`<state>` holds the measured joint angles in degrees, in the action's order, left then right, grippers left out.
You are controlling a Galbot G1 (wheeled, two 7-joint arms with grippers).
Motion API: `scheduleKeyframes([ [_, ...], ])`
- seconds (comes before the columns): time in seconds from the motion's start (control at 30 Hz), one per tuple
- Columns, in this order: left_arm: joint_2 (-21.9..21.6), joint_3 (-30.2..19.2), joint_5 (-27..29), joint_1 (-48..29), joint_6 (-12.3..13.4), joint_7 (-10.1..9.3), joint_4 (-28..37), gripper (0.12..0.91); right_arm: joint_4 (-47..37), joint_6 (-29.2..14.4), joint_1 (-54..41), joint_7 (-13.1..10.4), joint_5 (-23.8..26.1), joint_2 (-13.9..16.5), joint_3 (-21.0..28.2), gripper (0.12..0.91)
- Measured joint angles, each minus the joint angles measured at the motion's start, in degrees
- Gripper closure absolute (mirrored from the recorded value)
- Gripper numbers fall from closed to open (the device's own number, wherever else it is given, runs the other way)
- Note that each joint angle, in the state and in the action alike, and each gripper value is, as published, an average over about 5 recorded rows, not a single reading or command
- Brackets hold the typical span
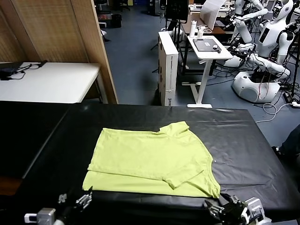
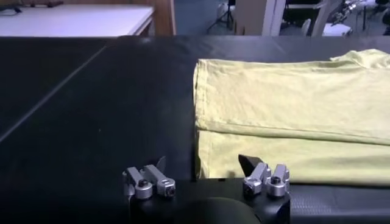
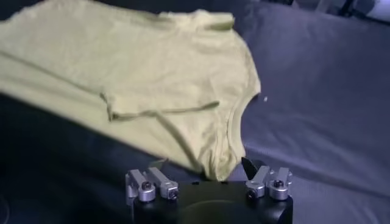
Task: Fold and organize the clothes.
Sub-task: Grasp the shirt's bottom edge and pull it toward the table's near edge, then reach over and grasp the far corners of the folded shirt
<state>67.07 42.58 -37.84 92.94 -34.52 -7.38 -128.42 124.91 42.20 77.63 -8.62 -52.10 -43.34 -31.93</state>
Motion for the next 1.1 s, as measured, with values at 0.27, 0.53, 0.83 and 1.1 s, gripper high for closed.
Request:
scheduleKeyframes([
  [0.27, -4.6, -4.0, -5.3, -14.3, -1.5, -0.41, 8.5, 0.123, -14.6, 0.0, -21.3, 1.9, 1.9, -3.1, 13.2, 0.118],
  [0.53, -5.8, -10.1, -4.7, -28.7, -0.6, 1.34, 22.9, 0.123, -27.3, 0.0, -35.0, 5.3, 6.2, -6.8, 24.5, 0.118],
  [0.83, -3.9, -16.3, -1.3, -39.3, 0.4, 3.52, 34.8, 0.123, -35.6, -1.4, -40.1, 5.6, 6.1, -9.7, 28.5, 0.118],
  [1.1, -2.7, -18.3, 0.0, -41.7, 0.8, 4.05, 38.6, 0.123, -38.7, -2.2, -41.7, 6.7, 5.8, -10.6, 29.5, 0.118],
])
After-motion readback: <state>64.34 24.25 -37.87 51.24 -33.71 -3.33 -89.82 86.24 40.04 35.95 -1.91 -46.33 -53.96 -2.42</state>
